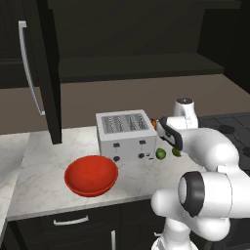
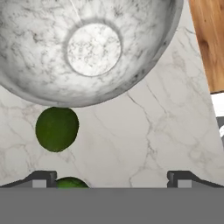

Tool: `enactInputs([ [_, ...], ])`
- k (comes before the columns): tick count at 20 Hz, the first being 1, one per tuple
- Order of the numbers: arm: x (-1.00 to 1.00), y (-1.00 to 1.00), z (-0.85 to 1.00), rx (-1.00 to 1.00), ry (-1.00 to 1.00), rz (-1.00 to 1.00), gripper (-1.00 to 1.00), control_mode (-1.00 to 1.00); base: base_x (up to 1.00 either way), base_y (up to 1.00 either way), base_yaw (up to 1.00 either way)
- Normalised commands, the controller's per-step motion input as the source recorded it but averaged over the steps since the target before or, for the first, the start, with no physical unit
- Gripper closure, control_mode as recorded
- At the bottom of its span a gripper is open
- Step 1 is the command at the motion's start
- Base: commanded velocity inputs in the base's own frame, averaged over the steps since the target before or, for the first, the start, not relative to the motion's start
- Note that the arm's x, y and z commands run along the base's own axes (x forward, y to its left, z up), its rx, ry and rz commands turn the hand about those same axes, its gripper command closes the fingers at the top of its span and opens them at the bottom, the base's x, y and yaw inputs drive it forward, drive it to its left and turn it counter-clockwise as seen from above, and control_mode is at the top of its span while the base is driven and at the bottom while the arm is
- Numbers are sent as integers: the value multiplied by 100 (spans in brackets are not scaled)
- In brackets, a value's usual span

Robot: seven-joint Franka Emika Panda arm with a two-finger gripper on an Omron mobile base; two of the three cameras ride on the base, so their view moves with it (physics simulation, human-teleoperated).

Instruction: Pick both bowls and place them on the counter. Then place the lime in one bowl and place the avocado in the other bowl.

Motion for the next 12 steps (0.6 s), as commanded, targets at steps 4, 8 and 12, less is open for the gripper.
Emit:
enactInputs([
  [4,12,-4,-16,-8,2,-7,-100,-100,0,0,0],
  [8,11,-10,-8,-7,3,-6,-100,-100,0,0,0],
  [12,3,-13,-10,-8,6,-6,-100,-100,0,0,0],
])
